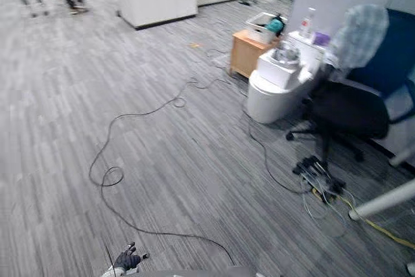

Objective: Organize washtable

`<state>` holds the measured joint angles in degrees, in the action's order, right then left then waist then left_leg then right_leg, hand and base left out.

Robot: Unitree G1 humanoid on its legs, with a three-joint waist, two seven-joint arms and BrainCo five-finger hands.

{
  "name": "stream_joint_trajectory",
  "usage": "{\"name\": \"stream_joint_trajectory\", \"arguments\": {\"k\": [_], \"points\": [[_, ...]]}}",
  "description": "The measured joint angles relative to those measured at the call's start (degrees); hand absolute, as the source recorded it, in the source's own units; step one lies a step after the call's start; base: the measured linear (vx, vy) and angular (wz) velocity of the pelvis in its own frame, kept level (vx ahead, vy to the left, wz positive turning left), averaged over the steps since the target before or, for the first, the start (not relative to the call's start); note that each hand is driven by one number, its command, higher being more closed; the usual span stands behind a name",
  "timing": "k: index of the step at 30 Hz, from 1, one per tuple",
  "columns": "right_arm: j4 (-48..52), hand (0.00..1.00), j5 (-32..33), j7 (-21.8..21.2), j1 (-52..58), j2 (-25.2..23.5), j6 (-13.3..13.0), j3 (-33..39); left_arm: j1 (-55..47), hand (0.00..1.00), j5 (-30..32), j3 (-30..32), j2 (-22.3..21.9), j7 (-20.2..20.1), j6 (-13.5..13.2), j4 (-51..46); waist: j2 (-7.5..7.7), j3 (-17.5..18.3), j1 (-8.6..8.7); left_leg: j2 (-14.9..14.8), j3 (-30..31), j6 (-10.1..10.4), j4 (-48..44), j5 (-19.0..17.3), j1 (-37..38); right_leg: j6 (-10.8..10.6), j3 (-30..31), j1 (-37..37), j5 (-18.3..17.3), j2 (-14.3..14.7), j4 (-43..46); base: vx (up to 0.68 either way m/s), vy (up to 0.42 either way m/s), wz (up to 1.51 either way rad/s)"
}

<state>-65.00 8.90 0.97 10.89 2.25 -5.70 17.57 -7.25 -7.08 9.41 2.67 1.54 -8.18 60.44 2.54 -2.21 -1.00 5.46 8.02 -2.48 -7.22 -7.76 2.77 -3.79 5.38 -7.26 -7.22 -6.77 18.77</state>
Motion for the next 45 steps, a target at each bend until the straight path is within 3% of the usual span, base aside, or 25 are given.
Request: {"name": "stream_joint_trajectory", "arguments": {"k": [4, 7, 10, 12, 16, 25, 26, 35, 39, 40, 43, 44, 45], "points": [[1.1, 0.00, -0.6, -0.1, -0.9, -0.7, 0.0, -0.6, -0.3, 0.00, 0.0, 2.8, -0.2, -0.1, 0.2, -0.3, 1.10, 1.0, 0.32, 0.5, 4.2, 0.9, -0.8, 0.7, -3.4, -1.9, -2.8, 1.5, -0.2, -0.9, -6.0, 0.02, -0.049, 0.49], [1.2, 0.00, -1.0, -0.1, -0.7, -0.5, 0.1, -0.2, 0.0, 0.00, -1.2, 4.3, -0.7, -0.1, 0.2, -0.4, 0.97, 0.4, 0.25, 0.7, 7.7, 1.3, -2.1, 1.1, -4.7, -1.8, -8.4, 3.4, 0.0, -1.1, -7.7, 0.05, -0.063, 0.80], [1.2, 0.00, -1.9, -0.1, -0.8, -1.0, 0.1, 0.5, 0.2, 0.00, -1.8, 4.8, -0.7, 0.0, 0.2, -0.7, 1.96, -0.3, 0.07, -0.5, 1.3, 1.2, -3.7, 0.9, -5.1, -1.3, -11.3, 5.7, -0.3, -1.9, -8.1, 0.04, -0.019, 0.65], [1.2, 0.00, -1.8, -0.2, -1.1, -1.9, -0.1, 2.2, 0.0, 0.00, -2.4, 5.5, -0.8, 0.0, 0.3, -0.4, 1.74, 0.0, 0.11, -1.2, -2.8, 1.0, -1.7, 1.0, -4.3, -1.1, -12.0, 6.3, -0.5, -1.3, -8.7, 0.02, 0.028, 0.20], [0.6, 0.00, -1.5, -0.4, -0.9, -2.5, 0.1, 2.9, 0.0, 0.00, -2.1, 5.7, 0.1, -0.2, 0.4, 1.0, 2.52, 0.4, 0.69, -0.5, -1.5, 0.4, 7.2, 5.6, -0.5, -1.2, -11.6, 7.3, 0.3, -1.3, -11.4, 0.00, 0.006, 0.02], [-2.4, 0.00, -0.4, -1.3, -1.6, -2.3, 0.5, 3.9, 0.1, 0.00, -2.0, 3.8, 1.0, -0.4, 0.4, 1.6, 3.37, 0.9, 0.38, -0.3, -0.5, 0.1, 11.4, 7.6, 2.2, -0.7, -9.8, 9.3, 0.6, -1.2, -12.7, 0.01, 0.018, 0.09], [-3.8, 0.00, 0.1, -2.4, -2.8, -0.7, 1.1, 2.1, 1.1, 0.00, -1.9, 2.0, 1.1, -1.4, 0.9, 4.4, 1.13, 0.6, 1.80, -0.8, -1.1, 0.4, 13.1, 9.0, 2.5, -1.3, -8.5, 9.8, 1.3, -0.6, -14.2, 0.00, 0.000, 0.00], [-3.2, 0.00, 0.8, -2.4, -2.5, -0.7, 1.0, 2.2, 1.3, 0.00, -1.2, 2.0, 1.3, -1.4, 0.9, 4.4, 0.97, 0.5, 1.89, -1.3, -3.5, 0.6, 13.1, 8.8, 1.5, -1.2, -6.6, 8.1, 2.0, 0.0, -14.8, -0.01, -0.005, -0.13], [-3.2, 0.00, 1.8, -2.5, -2.7, -0.7, 0.9, 2.1, 1.4, 0.00, -0.4, 0.9, 2.3, -1.3, 1.0, 4.3, 1.06, 0.4, 3.06, -1.4, -3.9, 0.6, 13.0, 8.8, 0.0, -1.6, -6.7, 7.1, 3.0, -0.1, -16.0, -0.01, -0.008, -0.03], [-3.2, 0.00, 1.8, -2.5, -3.2, -0.9, 0.9, 1.9, 1.7, 0.00, 0.1, -0.1, 2.6, -1.1, 1.0, 3.8, 1.82, -0.1, 2.84, -1.1, -3.7, 0.6, 12.6, 8.7, -0.3, -1.8, -7.3, 6.9, 2.9, -0.5, -15.6, 0.01, 0.010, 0.17], [-3.1, 0.00, 1.9, -2.4, -4.2, -1.2, 0.9, 2.5, 1.7, 0.00, 1.1, -0.8, 2.9, -1.2, 0.4, 0.6, 2.63, -2.9, 2.45, 1.5, -2.8, -0.8, 2.3, 3.2, -5.5, -4.8, -11.8, 5.5, -0.7, -4.3, -8.3, 0.00, 0.061, 0.72], [-3.0, 0.00, 2.0, -2.4, -4.1, -1.1, 0.8, 3.0, 1.7, 0.00, 1.1, -0.1, 2.5, -1.1, 0.3, 0.4, 1.86, -3.5, 2.18, 2.0, -0.8, -1.7, -0.6, 1.9, -6.2, -6.1, -13.8, 5.0, -1.6, -5.3, -3.7, 0.02, 0.047, 1.31], [-2.4, 0.00, 2.2, -2.5, -4.1, -0.8, 0.7, 3.6, 1.7, 0.00, 1.0, 0.3, 2.0, -1.1, 0.2, 0.2, 0.97, -4.1, 1.82, 2.6, 1.7, -2.4, -2.6, 1.2, -5.9, -6.1, -14.9, 3.3, -1.6, -5.7, 4.1, 0.06, 0.069, 1.49]]}}
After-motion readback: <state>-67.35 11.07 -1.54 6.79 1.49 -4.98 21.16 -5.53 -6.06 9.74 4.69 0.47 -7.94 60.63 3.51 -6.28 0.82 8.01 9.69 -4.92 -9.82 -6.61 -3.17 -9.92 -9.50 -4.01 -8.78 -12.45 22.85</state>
